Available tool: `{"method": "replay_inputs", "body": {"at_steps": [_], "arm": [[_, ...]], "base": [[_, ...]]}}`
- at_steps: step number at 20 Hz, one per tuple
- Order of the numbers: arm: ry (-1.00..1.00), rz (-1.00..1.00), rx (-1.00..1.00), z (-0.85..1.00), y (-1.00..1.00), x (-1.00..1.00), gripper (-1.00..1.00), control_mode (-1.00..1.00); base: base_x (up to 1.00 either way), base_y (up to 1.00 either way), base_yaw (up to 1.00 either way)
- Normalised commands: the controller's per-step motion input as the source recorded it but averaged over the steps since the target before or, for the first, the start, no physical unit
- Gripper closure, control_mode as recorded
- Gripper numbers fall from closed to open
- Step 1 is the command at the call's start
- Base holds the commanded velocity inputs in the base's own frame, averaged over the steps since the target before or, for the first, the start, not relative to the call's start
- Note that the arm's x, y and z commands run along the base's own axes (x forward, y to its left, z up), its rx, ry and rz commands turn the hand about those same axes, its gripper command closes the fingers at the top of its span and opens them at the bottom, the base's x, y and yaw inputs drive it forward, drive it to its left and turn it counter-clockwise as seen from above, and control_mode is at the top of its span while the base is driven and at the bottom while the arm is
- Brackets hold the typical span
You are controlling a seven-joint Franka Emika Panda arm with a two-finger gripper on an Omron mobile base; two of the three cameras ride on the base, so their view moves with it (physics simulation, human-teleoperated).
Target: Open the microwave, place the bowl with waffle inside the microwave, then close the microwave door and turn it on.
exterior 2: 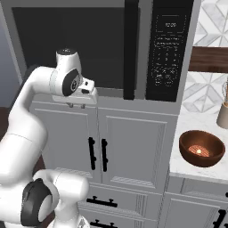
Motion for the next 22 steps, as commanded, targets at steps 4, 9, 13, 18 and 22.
{"method": "replay_inputs", "body": {"at_steps": [4,9,13,18,22], "arm": [[0.0,0.03,-0.03,-0.08,0.0,-0.45,-1.0,-1.0],[0.0,0.03,-0.09,-0.47,0.0,-0.73,-1.0,-1.0],[0.0,0.01,-0.1,-0.56,0.0,-0.66,-1.0,-1.0],[0.0,0.0,-0.01,-0.19,-0.02,-0.38,-1.0,1.0],[0.0,0.0,0.0,0.0,0.0,0.0,-1.0,1.0]], "base": [[0.0,0.0,0.0],[0.0,0.0,0.0],[0.0,0.0,0.0],[-0.05,-0.02,0.0],[-0.15,-0.22,0.0]]}}
